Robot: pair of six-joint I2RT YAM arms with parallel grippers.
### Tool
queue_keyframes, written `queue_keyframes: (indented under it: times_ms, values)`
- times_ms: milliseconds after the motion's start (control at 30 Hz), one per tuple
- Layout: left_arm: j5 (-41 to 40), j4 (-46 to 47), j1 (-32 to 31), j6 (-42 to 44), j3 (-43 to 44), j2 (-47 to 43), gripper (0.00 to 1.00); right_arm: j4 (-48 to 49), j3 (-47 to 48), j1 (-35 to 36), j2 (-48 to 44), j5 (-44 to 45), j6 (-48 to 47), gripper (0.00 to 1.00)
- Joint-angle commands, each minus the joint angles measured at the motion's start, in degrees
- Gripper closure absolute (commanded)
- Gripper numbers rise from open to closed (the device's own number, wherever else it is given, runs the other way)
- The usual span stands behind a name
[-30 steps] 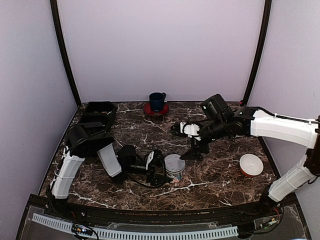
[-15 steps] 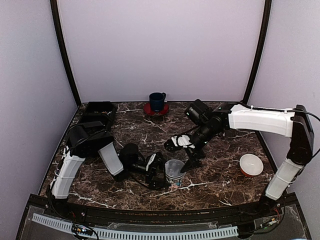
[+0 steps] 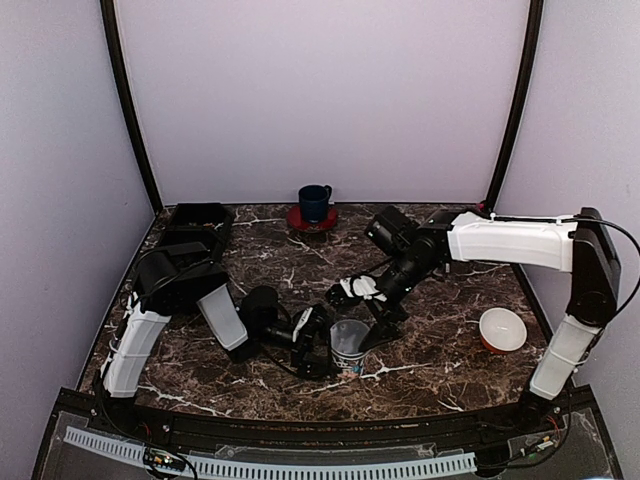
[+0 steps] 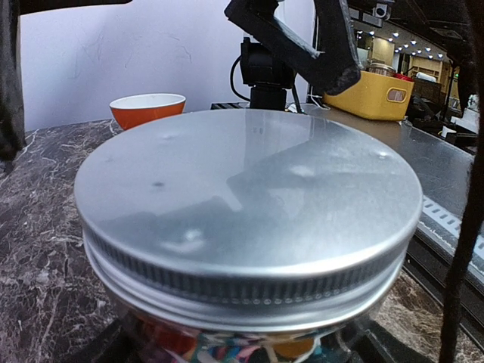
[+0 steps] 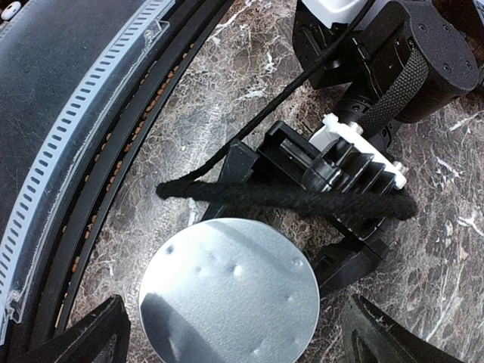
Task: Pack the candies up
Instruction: Screw the box lid onto the packing bottle.
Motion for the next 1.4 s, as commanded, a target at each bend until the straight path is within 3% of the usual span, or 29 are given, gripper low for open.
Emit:
queue_keyframes:
  times_ms: [0,533,1100,1367]
  values:
    - [1.68,-5.54,-0.2,-1.53,-0.32,1.68,0.17,2.55,-0.84,0.26,0.84,-2.89,0.29,0.02]
    - [1.73,-1.89,0.64,-4.35,-0.41,2.62,0.18,5.83,-3.96,0.68,1.52,-4.59,2.88,0.0]
    - [-1.46,-0.3,0.96,-5.17,-1.13,2.66,0.18,8.72,-5.56,0.54,1.22,-3.72,7.27,0.14]
    - [-3.86,3.25,1.59,-7.3,-2.3,2.68,0.18,13.6,-10.47,0.58,-1.78,-2.2,10.54,0.14]
